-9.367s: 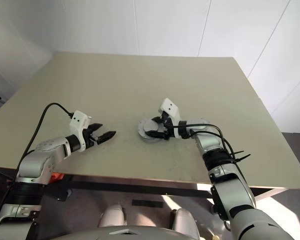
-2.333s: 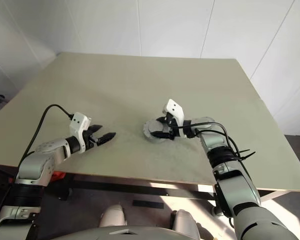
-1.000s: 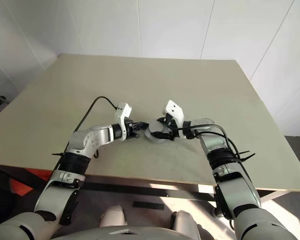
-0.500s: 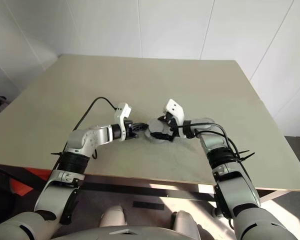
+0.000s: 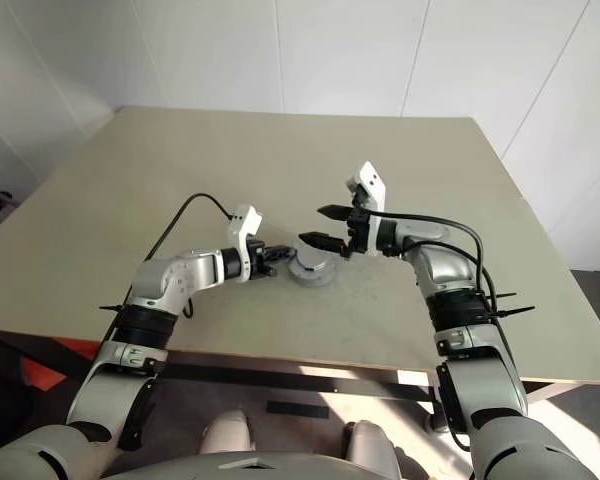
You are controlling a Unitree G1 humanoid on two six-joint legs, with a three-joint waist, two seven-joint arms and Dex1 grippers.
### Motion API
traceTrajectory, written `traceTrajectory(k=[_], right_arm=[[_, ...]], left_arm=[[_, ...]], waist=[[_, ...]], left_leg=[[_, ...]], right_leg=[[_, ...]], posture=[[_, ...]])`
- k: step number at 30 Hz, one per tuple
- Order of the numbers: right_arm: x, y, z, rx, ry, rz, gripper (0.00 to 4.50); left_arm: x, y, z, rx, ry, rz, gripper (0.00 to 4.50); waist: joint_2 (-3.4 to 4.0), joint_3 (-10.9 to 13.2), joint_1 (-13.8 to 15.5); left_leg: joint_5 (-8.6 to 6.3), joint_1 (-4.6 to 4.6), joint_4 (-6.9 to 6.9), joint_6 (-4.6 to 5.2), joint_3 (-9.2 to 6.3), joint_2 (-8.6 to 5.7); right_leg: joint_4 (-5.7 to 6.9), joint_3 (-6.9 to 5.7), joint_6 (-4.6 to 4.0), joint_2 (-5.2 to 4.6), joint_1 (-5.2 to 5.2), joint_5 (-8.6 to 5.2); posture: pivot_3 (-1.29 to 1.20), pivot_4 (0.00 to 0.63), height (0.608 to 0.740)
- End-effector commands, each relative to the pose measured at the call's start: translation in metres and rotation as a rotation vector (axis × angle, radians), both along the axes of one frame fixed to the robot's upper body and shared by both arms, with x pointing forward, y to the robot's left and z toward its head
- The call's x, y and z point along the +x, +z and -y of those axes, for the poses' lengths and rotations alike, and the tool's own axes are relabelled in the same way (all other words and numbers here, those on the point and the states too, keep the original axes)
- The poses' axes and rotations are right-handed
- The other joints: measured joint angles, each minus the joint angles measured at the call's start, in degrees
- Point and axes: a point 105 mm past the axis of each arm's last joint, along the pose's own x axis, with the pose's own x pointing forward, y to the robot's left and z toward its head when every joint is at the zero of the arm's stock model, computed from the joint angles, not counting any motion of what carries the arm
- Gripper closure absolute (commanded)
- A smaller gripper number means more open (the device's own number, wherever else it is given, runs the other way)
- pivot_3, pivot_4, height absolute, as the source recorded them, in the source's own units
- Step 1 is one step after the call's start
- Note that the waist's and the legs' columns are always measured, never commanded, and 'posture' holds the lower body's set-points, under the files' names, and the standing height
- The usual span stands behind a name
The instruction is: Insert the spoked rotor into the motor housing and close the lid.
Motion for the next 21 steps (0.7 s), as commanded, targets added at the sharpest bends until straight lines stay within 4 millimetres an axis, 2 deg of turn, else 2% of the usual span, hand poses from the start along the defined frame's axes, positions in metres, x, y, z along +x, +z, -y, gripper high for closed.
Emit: traceTrajectory(k=[1, 4, 9, 14, 21], right_arm=[[0.013, -0.01, 0.031, 0.006, -0.145, -0.141, 0.02], [0.011, -0.021, 0.047, 0.07, -0.191, -0.296, 0.02], [0.005, -0.031, 0.053, 0.068, -0.206, -0.428, 0.02], [-0.01, -0.033, 0.041, 0.091, -0.14, -0.528, 0.02], [-0.022, -0.052, 0.032, 0.049, -0.14, -0.595, 0.02]], left_arm=[[-0.004, -0.007, 0.003, 0.019, -0.011, -0.021, 4.5], [-0.004, -0.007, 0.003, 0.017, -0.013, -0.019, 4.5], [-0.005, -0.007, 0.004, 0.015, -0.016, -0.015, 4.5], [-0.005, -0.007, 0.003, 0.015, -0.013, -0.011, 4.5], [-0.006, -0.006, 0.0, 0.012, 0.001, -0.001, 4.5]], waist=[[0.0, 0.0, 0.1], [0.02, 0.0, 0.1], [0.19, 0.1, 0.0], [0.21, 0.1, 0.2], [0.22, 0.1, 0.2]], left_leg=[[0.0, -0.01, 0.0, 0.0, 0.0, -0.01], [0.0, -0.04, 0.0, 0.0, 0.0, -0.06], [0.01, -0.02, -0.05, -0.02, 0.01, -0.04], [0.01, -0.03, -0.05, -0.02, 0.02, -0.06], [0.06, -0.02, -0.07, -0.11, 0.03, -0.05]], right_leg=[[0.0, 0.0, 0.0, -0.01, 0.0, 0.0], [-0.01, 0.01, 0.01, -0.05, 0.0, 0.0], [-0.01, 0.01, 0.02, -0.02, -0.05, -0.02], [-0.02, 0.01, 0.03, -0.04, -0.05, -0.02], [-0.02, 0.02, 0.05, -0.03, -0.05, -0.03]], posture=[[0.0, 0.0, 0.74], [0.0, 0.0, 0.74], [0.0, 0.0, 0.74], [0.0, 0.0, 0.74], [0.0, 0.0, 0.74]])
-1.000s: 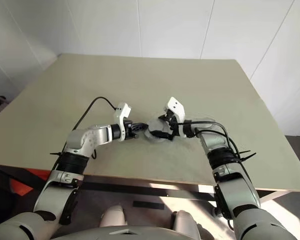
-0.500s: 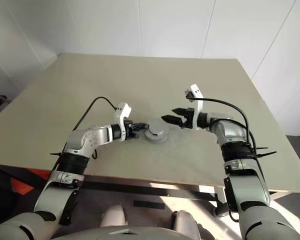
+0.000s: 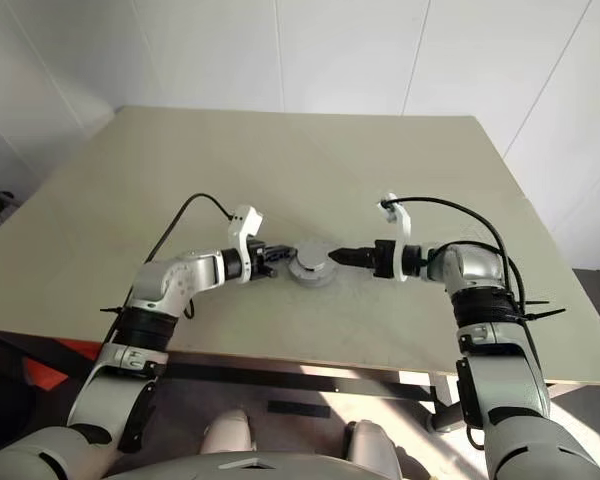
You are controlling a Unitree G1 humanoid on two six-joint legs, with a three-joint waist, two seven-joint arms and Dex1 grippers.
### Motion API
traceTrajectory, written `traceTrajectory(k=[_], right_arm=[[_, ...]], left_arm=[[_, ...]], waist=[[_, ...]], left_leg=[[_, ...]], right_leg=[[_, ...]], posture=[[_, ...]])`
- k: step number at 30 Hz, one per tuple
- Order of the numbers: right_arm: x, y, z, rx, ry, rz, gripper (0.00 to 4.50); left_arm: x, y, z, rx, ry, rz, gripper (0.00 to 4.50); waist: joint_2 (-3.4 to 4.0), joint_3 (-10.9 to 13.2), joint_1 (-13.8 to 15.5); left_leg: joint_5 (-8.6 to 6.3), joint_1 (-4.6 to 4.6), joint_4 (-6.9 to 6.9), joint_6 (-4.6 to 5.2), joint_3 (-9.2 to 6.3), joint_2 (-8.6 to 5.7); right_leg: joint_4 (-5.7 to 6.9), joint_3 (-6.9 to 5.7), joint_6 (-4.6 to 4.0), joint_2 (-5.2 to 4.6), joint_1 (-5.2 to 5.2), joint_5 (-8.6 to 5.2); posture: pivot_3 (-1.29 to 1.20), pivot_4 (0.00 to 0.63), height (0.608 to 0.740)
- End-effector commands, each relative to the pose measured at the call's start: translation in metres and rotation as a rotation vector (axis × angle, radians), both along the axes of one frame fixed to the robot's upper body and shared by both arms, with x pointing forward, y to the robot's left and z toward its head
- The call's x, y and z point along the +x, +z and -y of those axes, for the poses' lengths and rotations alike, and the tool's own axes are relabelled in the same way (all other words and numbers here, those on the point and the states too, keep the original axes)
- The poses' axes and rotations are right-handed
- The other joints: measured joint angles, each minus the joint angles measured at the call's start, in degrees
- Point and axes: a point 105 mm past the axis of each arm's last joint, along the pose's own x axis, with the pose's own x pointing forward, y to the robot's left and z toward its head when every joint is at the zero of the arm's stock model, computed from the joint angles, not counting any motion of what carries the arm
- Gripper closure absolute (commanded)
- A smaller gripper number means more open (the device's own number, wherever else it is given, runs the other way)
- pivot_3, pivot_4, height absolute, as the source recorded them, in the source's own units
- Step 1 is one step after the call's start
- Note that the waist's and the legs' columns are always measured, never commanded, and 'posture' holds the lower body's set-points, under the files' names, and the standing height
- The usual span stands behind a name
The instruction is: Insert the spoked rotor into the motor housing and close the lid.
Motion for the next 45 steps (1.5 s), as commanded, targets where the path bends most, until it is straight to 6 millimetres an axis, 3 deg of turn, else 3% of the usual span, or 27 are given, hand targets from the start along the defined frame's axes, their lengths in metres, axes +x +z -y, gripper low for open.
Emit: traceTrajectory(k=[1, 9, 19, 31, 45], right_arm=[[-0.003, 0.002, -0.006, 0.003, 0.018, 0.003, 0.02], [-0.008, -0.018, -0.005, 0.013, -0.025, -0.102, 0.02], [-0.019, -0.007, -0.029, 0.157, 0.009, -0.248, 0.02], [-0.005, -0.004, -0.06, 0.261, -0.063, -0.35, 0.02], [-0.01, -0.001, -0.094, 0.302, -0.022, -0.383, 0.02]], left_arm=[[-0.004, -0.006, 0.0, 0.017, 0.001, -0.017, 4.5], [-0.003, -0.005, -0.002, 0.015, 0.007, -0.009, 4.5], [0.0, -0.004, -0.003, 0.021, 0.016, 0.004, 4.5], [0.002, -0.003, -0.008, 0.026, 0.037, 0.017, 4.5], [0.004, -0.001, -0.011, 0.032, 0.048, 0.028, 4.5]], waist=[[0.0, 0.0, 0.0], [-0.01, 0.0, -0.1], [0.0, 0.0, -0.1], [-0.02, 0.0, -0.9], [-0.07, -0.1, -2.2]], left_leg=[[0.0, 0.0, 0.0, 0.0, 0.0, 0.0], [0.0, 0.11, -0.03, 0.0, 0.0, 0.0], [0.05, 0.2, -0.2, -0.08, 0.0, 0.01], [0.2, 0.59, -0.55, -0.34, 0.01, 0.03], [0.26, 1.0, -0.88, -0.44, 0.02, 0.04]], right_leg=[[0.0, 0.0, 0.0, 0.0, 0.0, 0.0], [0.02, 0.03, 0.01, 0.01, 0.05, -0.01], [0.01, 0.03, 0.03, 0.04, 0.06, -0.02], [0.06, 0.18, 0.04, 0.11, 0.05, -0.03], [0.05, 0.19, 0.31, 0.2, 0.03, -0.2]], posture=[[0.0, 0.0, 0.74], [0.0, 0.0, 0.74], [0.0, 0.0, 0.74], [0.0, 0.0, 0.74], [0.0, 0.0, 0.74]])
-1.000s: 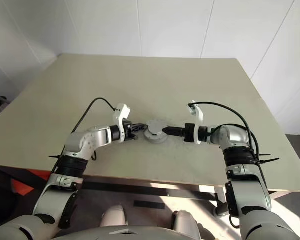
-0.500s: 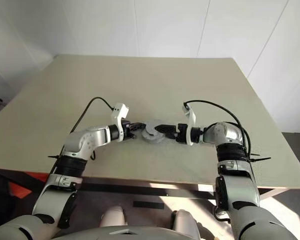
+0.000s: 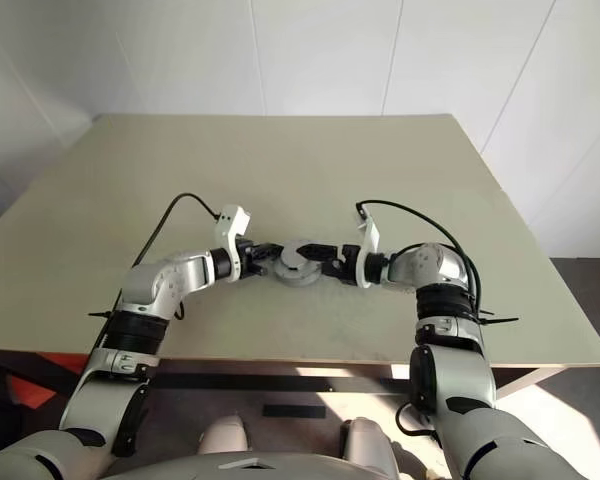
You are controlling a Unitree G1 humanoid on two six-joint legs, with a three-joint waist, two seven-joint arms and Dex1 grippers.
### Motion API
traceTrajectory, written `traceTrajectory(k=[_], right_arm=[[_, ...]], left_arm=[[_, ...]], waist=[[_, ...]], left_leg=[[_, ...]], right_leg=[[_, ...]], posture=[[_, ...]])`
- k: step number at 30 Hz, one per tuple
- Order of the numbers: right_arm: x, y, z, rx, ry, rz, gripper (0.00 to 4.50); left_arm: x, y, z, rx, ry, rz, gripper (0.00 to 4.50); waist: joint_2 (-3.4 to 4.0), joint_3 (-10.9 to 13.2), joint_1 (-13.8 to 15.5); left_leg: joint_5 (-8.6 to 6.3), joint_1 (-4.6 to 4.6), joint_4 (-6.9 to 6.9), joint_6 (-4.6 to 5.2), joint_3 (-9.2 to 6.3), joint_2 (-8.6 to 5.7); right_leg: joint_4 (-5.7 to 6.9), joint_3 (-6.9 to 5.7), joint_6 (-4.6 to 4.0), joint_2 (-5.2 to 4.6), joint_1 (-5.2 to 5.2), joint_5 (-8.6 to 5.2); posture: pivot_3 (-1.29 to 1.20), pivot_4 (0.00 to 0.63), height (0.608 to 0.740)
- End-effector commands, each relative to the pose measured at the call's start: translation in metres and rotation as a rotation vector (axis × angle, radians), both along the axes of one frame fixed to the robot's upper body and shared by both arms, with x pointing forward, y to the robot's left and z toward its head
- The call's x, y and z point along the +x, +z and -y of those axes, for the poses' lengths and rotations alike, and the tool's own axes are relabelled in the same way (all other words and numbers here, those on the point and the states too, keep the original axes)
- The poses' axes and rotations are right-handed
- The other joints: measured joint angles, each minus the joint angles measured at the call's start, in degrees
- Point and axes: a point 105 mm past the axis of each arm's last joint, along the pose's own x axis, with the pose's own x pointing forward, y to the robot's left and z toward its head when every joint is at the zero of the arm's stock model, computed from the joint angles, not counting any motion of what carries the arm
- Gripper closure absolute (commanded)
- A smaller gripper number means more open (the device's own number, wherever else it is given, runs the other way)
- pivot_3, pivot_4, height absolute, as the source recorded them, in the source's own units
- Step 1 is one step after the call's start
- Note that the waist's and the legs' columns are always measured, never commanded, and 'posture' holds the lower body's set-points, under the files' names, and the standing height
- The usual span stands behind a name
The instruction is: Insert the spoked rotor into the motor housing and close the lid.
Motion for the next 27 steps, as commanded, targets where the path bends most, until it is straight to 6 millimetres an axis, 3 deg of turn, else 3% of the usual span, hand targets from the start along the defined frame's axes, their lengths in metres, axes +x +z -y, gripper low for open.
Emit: traceTrajectory(k=[1, 2, 8, 10, 27], right_arm=[[-0.011, 0.007, -0.04, 0.092, 0.104, -0.026, 0.02], [-0.011, 0.007, -0.041, 0.094, 0.107, -0.025, 0.02], [-0.004, 0.014, -0.04, 0.101, 0.089, -0.006, 1.99], [-0.002, 0.015, -0.039, 0.097, 0.084, 0.009, 2.43], [0.011, 0.023, -0.037, 0.115, 0.032, 0.034, 2.44]], left_arm=[[-0.002, 0.0, 0.009, -0.011, -0.029, -0.004, 4.5], [-0.002, 0.0, 0.008, -0.01, -0.029, -0.003, 4.5], [-0.001, 0.0, 0.007, -0.006, -0.024, 0.002, 4.5], [-0.001, 0.0, 0.007, -0.006, -0.023, 0.004, 4.5], [0.003, 0.003, 0.005, -0.014, -0.005, 0.032, 4.5]], waist=[[0.0, 0.0, -0.2], [-0.01, 0.0, -0.4], [0.0, 0.0, -0.9], [0.01, 0.0, -1.1], [0.02, 0.0, -0.9]], left_leg=[[0.0, -0.01, -0.02, 0.0, 0.0, 0.0], [0.0, -0.01, -0.06, 0.0, 0.0, 0.0], [0.05, -0.1, -0.19, -0.09, 0.0, -0.01], [0.05, -0.1, -0.24, -0.12, 0.05, -0.01], [0.07, -0.05, -0.33, -0.15, 0.06, -0.03]], right_leg=[[0.0, -0.01, 0.03, 0.0, 0.0, -0.02], [0.0, -0.02, 0.04, 0.0, 0.0, -0.03], [-0.02, -0.04, -0.39, 0.01, -0.31, 0.19], [-0.02, -0.04, -0.47, 0.01, -0.3, 0.15], [-0.02, -0.08, -0.53, -0.02, -0.31, 0.12]], posture=[[0.0, 0.0, 0.74], [0.0, 0.0, 0.74], [0.0, 0.0, 0.74], [0.0, 0.0, 0.74], [0.0, 0.0, 0.74]])
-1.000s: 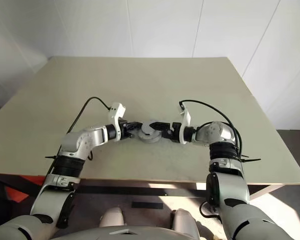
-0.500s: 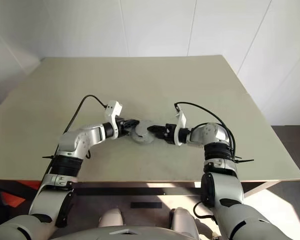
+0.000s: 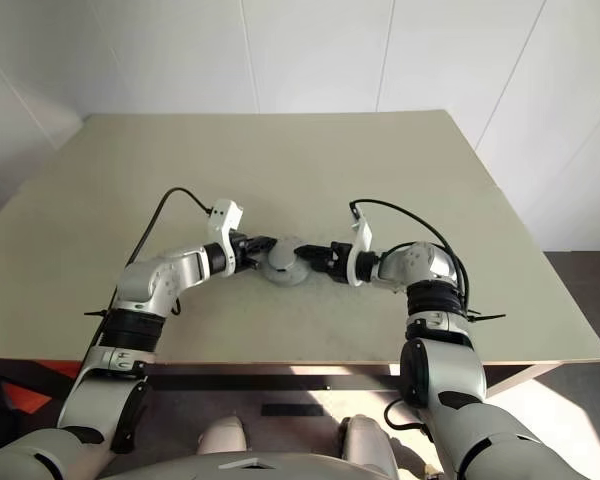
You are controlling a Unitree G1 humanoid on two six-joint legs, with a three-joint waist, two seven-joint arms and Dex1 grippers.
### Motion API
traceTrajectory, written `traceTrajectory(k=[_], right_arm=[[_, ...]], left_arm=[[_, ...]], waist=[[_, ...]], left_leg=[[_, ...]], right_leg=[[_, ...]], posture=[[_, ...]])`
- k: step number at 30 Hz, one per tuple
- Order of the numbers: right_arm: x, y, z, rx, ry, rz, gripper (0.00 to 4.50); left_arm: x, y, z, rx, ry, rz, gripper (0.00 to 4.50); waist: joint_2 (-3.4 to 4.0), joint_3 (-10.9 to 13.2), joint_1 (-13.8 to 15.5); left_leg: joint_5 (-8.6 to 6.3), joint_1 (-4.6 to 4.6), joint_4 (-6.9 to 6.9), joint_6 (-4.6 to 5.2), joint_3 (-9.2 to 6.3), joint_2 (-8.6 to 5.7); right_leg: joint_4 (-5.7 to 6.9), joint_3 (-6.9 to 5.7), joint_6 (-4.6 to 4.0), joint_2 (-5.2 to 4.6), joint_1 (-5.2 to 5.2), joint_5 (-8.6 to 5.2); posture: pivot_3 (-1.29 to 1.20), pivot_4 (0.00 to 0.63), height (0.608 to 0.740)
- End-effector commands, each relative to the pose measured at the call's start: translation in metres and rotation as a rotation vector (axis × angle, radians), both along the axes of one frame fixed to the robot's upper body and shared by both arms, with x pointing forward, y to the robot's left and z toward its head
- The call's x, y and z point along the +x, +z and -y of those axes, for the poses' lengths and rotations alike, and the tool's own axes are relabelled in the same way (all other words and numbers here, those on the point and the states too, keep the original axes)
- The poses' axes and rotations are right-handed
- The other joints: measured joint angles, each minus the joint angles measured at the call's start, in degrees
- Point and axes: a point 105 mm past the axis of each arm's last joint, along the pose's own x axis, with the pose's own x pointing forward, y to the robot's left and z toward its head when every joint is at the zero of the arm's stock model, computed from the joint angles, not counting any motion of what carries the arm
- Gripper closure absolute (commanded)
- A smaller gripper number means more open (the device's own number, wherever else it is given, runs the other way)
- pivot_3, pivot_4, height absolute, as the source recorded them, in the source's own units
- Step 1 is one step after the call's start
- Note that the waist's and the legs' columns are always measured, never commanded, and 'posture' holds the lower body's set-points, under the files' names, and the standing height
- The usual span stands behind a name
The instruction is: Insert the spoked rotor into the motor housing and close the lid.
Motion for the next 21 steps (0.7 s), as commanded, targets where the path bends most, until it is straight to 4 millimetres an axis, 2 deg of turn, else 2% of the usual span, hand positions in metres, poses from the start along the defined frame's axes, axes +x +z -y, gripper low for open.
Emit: traceTrajectory(k=[1, 10, 14, 19, 21], right_arm=[[0.005, 0.024, -0.027, 0.087, 0.048, 0.051, 2.44], [0.014, 0.023, -0.025, 0.102, -0.017, 0.02, 2.46], [0.016, 0.025, -0.024, 0.104, -0.027, 0.02, 2.47], [0.02, 0.024, -0.022, 0.106, -0.056, 0.002, 2.47], [0.021, 0.023, -0.022, 0.111, -0.064, -0.006, 2.47]], left_arm=[[-0.005, -0.002, 0.013, -0.032, -0.043, -0.015, 4.5], [-0.001, 0.003, 0.003, -0.056, 0.009, 0.006, 4.5], [0.008, 0.012, -0.02, -0.09, 0.111, 0.037, 4.5], [0.02, 0.03, -0.066, -0.155, 0.292, 0.095, 4.5], [0.021, 0.035, -0.079, -0.18, 0.341, 0.11, 4.5]], waist=[[0.0, 0.0, 0.0], [0.03, 0.0, 0.3], [0.03, 0.1, 0.3], [0.07, 0.1, 0.3], [0.07, 0.1, 0.4]], left_leg=[[0.0, 0.0, 0.0, 0.0, 0.0, 0.0], [0.0, -0.04, 0.0, 0.0, 0.0, 0.0], [-0.01, -0.08, 0.0, 0.01, 0.0, 0.0], [0.0, -0.17, -0.01, 0.0, 0.0, 0.03], [0.0, -0.27, -0.01, 0.0, -0.01, 0.02]], right_leg=[[0.0, 0.0, 0.0, 0.0, 0.0, 0.0], [0.0, -0.03, -0.02, -0.01, -0.03, -0.01], [-0.01, -0.05, -0.02, -0.01, -0.05, -0.01], [0.0, -0.05, -0.04, 0.01, -0.16, -0.02], [-0.01, -0.08, -0.04, 0.01, -0.22, -0.02]], posture=[[0.0, 0.0, 0.74], [0.0, 0.0, 0.74], [0.0, 0.0, 0.74], [0.0, 0.0, 0.74], [0.0, 0.0, 0.74]])
